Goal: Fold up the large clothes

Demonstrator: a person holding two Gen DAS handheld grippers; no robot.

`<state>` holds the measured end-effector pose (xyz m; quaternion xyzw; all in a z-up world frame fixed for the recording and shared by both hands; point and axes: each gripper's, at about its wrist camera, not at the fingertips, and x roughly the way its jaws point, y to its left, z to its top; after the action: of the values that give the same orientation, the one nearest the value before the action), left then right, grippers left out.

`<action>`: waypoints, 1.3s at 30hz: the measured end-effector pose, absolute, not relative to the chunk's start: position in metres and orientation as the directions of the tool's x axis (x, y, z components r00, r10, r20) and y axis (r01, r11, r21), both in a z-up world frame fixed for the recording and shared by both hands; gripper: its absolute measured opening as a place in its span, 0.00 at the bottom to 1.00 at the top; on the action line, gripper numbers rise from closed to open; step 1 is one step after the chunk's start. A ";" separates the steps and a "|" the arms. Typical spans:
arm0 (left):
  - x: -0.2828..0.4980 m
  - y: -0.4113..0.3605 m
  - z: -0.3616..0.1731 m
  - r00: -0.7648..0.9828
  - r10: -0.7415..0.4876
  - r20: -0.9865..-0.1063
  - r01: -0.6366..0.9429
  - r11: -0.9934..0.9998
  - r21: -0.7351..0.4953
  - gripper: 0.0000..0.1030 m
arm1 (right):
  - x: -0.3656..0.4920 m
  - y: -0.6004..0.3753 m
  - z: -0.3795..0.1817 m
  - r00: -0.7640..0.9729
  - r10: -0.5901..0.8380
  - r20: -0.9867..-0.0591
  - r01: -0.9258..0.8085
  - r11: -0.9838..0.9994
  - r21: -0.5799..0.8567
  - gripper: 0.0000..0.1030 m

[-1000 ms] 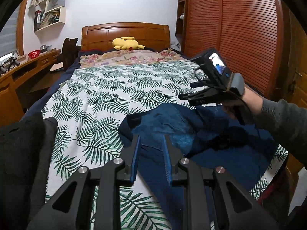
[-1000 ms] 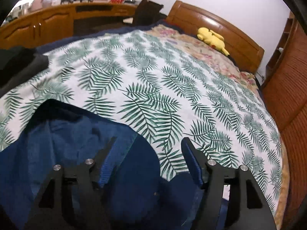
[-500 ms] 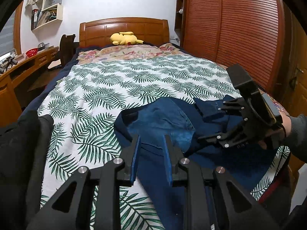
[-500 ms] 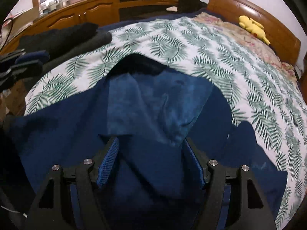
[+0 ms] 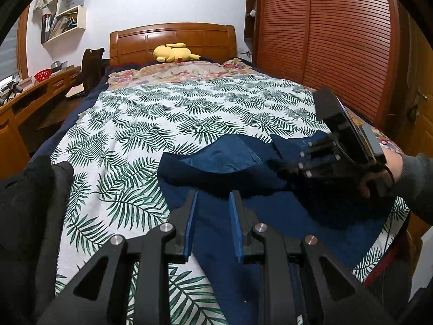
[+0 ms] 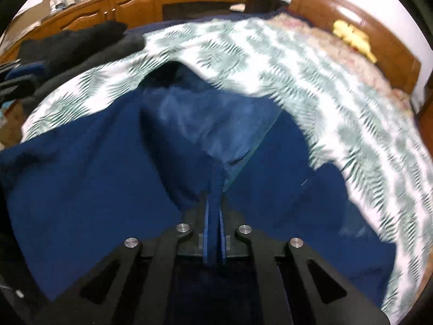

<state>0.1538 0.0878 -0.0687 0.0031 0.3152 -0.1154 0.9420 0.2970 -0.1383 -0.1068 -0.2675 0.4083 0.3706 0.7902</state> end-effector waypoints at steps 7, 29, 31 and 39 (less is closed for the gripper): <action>0.155 0.082 -0.067 0.774 -0.229 -0.590 0.230 0.970 -0.075 0.21 | 0.365 -0.135 -0.086 0.585 0.303 -0.752 -0.686 0.679 -0.260 0.02; 0.189 -0.023 -0.070 0.697 -0.350 -0.626 0.378 0.921 -0.095 0.21 | 0.425 -0.312 -0.088 0.624 0.051 -0.780 -0.386 0.888 -0.251 0.56; 0.192 -0.027 -0.073 0.688 -0.353 -0.634 0.379 0.920 -0.101 0.21 | 0.435 -0.336 -0.101 0.595 0.022 -0.803 -0.345 0.910 -0.231 0.56; 0.202 -0.042 -0.085 0.662 -0.347 -0.665 0.382 0.919 -0.099 0.21 | 0.451 -0.392 -0.129 0.486 0.114 -0.867 -0.298 0.954 -0.041 0.05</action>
<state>0.2018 -0.0416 -0.0848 0.0246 0.3595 -0.1998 0.9112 0.4506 -0.3915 -0.1289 -0.0932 0.4926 0.1201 0.8568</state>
